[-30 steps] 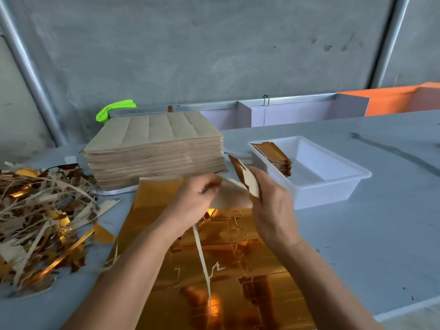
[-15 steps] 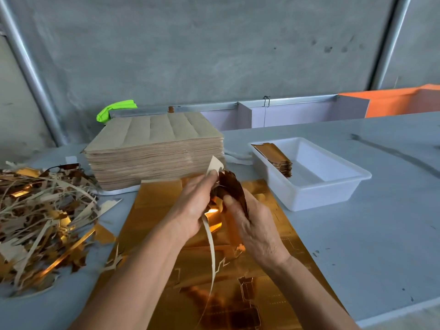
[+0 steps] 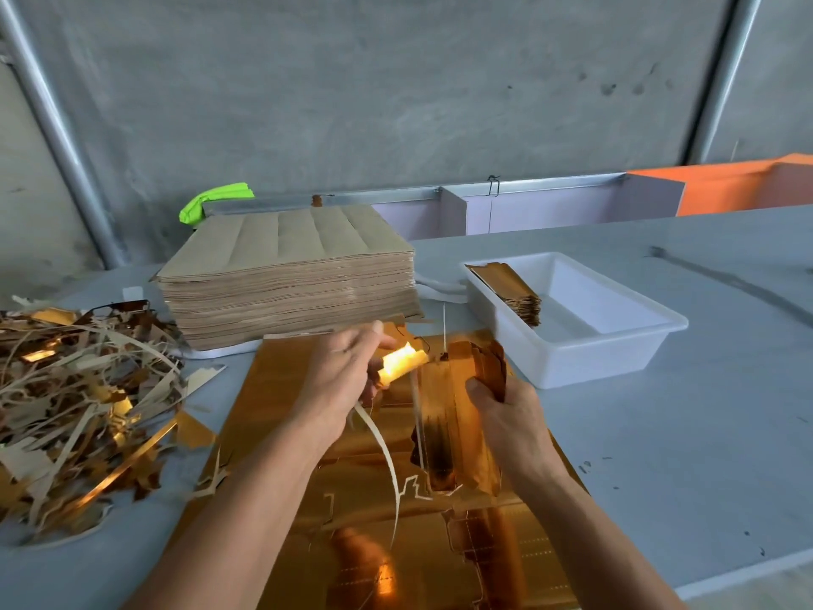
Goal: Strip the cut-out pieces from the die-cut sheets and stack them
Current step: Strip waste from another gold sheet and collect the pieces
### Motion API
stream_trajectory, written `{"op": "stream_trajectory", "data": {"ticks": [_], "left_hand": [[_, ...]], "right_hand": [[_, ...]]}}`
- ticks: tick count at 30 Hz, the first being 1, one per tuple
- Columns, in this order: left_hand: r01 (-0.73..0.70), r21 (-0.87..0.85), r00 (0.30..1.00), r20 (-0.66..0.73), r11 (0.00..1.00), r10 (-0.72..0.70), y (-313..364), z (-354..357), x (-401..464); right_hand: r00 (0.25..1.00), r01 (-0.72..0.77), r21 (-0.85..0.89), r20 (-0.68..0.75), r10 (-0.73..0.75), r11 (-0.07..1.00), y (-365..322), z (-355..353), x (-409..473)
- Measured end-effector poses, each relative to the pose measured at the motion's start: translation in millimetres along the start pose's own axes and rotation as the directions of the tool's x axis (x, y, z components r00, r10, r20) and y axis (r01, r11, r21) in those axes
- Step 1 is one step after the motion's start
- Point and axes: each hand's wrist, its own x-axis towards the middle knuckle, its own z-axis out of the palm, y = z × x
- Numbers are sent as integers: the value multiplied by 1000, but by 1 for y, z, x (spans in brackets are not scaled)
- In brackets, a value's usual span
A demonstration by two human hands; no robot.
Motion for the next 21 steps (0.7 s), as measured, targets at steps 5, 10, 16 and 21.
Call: {"op": "stream_trajectory", "data": {"ticks": [5, 10, 16, 21], "left_hand": [[-121, 222, 992, 67, 967, 109, -2, -9, 1], [-249, 504, 962, 225, 827, 153, -6, -19, 4], [41, 142, 918, -395, 989, 18, -18, -30, 11], [215, 183, 941, -302, 959, -154, -22, -35, 6]], "right_hand": [[999, -46, -11, -13, 46, 999, 0, -7, 2], [994, -100, 21, -48, 101, 995, 1, -19, 1], [955, -272, 224, -59, 291, 936, 7, -32, -1], [947, -274, 264, -95, 308, 925, 19, -31, -1]]}}
